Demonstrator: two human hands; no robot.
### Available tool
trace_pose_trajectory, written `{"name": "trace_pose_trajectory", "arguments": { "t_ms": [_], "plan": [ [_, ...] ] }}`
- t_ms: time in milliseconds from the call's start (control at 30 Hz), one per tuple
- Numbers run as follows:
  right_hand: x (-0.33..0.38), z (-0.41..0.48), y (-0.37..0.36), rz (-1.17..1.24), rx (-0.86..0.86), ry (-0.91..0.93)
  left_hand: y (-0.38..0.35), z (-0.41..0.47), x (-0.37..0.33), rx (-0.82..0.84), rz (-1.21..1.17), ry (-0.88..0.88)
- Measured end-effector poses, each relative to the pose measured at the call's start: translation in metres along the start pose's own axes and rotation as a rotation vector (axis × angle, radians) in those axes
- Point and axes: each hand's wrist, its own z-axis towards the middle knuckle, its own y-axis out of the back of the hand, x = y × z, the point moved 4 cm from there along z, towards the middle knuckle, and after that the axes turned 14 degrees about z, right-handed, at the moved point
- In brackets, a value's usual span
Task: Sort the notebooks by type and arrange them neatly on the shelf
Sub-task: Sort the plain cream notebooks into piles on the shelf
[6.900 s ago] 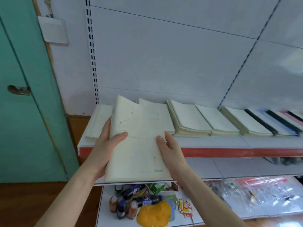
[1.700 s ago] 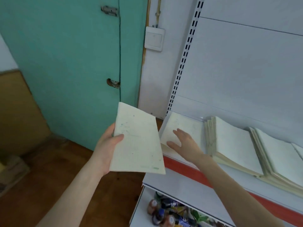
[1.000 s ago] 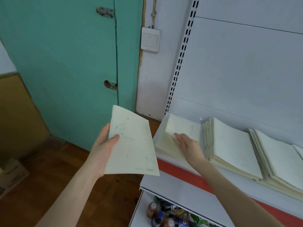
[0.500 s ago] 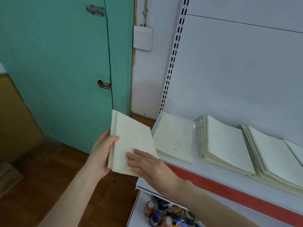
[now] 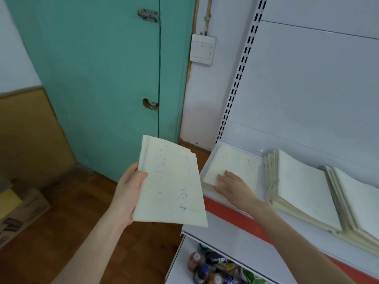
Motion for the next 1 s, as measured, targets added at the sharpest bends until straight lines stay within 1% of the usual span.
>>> {"name": "trace_pose_trajectory", "arguments": {
  "t_ms": [100,200,267,300,333,367,400,467,500,567,600,633,667,700,767,800,867,900,933,1000],
  "plan": [
    [0.004,-0.005,0.010,0.126,-0.047,0.096,-0.004,-0.001,0.003,0.015,0.017,0.007],
    [0.004,-0.010,0.015,0.206,-0.173,0.114,-0.008,-0.003,0.004,0.031,0.011,0.002],
    [0.006,-0.017,0.024,0.374,-0.316,0.068,-0.009,-0.003,0.006,0.037,-0.002,0.003],
    [0.010,-0.023,0.033,0.469,-0.420,0.063,-0.010,-0.003,0.005,0.040,-0.010,0.000],
    [0.016,-0.030,0.040,0.533,-0.511,0.072,-0.011,-0.003,0.006,0.050,-0.027,-0.003],
    [0.026,-0.036,0.047,0.596,-0.549,0.101,-0.013,-0.002,0.006,0.065,-0.052,-0.001],
    [0.037,-0.042,0.047,0.630,-0.518,0.148,-0.016,-0.002,0.007,0.080,-0.079,0.005],
    [0.078,-0.059,0.033,0.552,-0.369,0.339,-0.022,-0.003,0.005,0.114,-0.143,0.018],
    [0.093,-0.069,0.022,0.457,-0.332,0.494,-0.025,-0.003,0.003,0.143,-0.184,0.019],
    [0.114,-0.083,-0.012,0.213,-0.256,0.722,-0.030,-0.003,0.001,0.211,-0.236,0.022],
    [0.117,-0.084,-0.023,0.140,-0.191,0.759,-0.030,-0.003,0.001,0.227,-0.248,0.028],
    [0.118,-0.082,-0.028,0.137,-0.117,0.728,-0.028,-0.003,0.002,0.220,-0.260,0.033],
    [0.117,-0.081,-0.029,0.165,-0.096,0.728,-0.025,-0.002,0.005,0.198,-0.270,0.025],
    [0.119,-0.082,-0.024,0.209,-0.121,0.747,-0.023,-0.001,0.006,0.175,-0.274,0.017],
    [0.115,-0.082,-0.009,0.395,-0.134,0.636,-0.020,-0.001,0.007,0.184,-0.281,-0.012],
    [0.111,-0.081,0.001,0.492,-0.210,0.553,-0.020,-0.001,0.006,0.205,-0.278,-0.033],
    [0.093,-0.075,0.024,0.655,-0.428,0.295,-0.020,-0.002,0.000,0.264,-0.268,-0.073],
    [0.083,-0.073,0.032,0.731,-0.491,0.168,-0.022,-0.002,-0.002,0.301,-0.274,-0.091],
    [0.075,-0.073,0.037,0.793,-0.513,0.080,-0.024,-0.003,-0.005,0.334,-0.291,-0.104],
    [0.068,-0.080,0.041,0.906,-0.502,-0.003,-0.031,-0.004,-0.009,0.396,-0.325,-0.127]
  ]
}}
